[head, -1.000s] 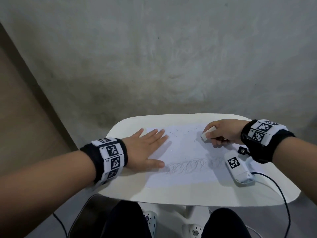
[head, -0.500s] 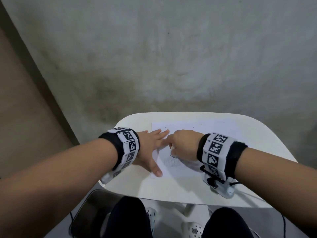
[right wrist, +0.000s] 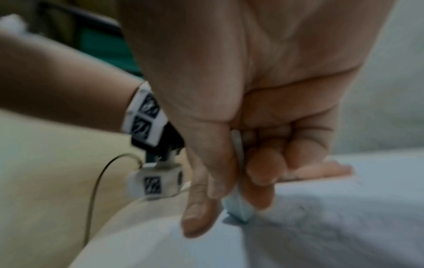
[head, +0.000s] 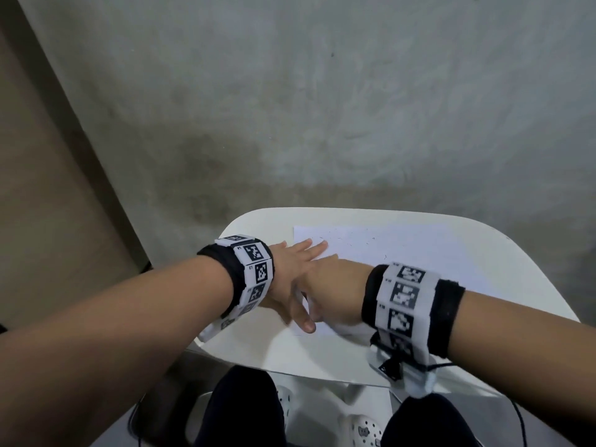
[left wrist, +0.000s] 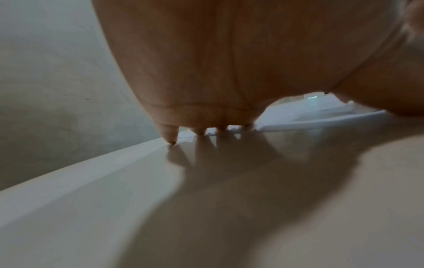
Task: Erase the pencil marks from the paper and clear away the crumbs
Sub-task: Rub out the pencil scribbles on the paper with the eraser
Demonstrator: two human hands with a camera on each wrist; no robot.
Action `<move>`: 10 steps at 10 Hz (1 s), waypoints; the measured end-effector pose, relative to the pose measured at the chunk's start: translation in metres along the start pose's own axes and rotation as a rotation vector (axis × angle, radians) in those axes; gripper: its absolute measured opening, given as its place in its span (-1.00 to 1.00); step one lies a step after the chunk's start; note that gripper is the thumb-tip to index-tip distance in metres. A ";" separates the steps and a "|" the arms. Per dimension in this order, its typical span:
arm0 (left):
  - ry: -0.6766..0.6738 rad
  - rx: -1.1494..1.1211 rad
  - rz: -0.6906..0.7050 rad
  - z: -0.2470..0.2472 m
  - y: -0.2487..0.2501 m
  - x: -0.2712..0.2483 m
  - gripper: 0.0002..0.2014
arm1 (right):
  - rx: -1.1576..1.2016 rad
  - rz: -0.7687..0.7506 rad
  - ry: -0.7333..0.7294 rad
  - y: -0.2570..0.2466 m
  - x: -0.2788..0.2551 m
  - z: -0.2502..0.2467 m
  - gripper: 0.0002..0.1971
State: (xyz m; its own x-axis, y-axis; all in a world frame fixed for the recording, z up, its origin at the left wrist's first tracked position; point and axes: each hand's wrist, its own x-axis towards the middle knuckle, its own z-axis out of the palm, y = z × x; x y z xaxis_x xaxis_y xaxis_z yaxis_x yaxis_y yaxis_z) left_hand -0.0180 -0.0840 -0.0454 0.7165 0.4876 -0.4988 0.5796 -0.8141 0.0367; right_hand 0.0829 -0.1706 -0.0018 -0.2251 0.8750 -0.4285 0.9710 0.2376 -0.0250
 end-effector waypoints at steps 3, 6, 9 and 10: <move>0.003 0.007 0.002 0.001 -0.001 0.001 0.29 | -0.086 0.234 -0.112 -0.010 0.034 0.003 -0.39; -0.021 0.038 0.002 0.000 -0.002 0.003 0.31 | -0.069 0.105 -0.018 0.015 0.013 0.000 -0.64; -0.040 0.070 0.011 -0.002 -0.003 0.005 0.30 | -0.047 0.122 0.030 0.028 0.014 0.001 -0.76; -0.042 0.079 -0.016 0.000 -0.001 0.005 0.31 | -0.019 0.020 0.038 0.019 0.006 0.007 -0.95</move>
State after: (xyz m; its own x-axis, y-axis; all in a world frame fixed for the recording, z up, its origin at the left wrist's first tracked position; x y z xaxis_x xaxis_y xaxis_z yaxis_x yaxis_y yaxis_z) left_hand -0.0150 -0.0808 -0.0475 0.6896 0.4881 -0.5350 0.5570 -0.8296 -0.0389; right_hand 0.1006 -0.1635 -0.0115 -0.2094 0.8948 -0.3943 0.9737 0.2279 0.0001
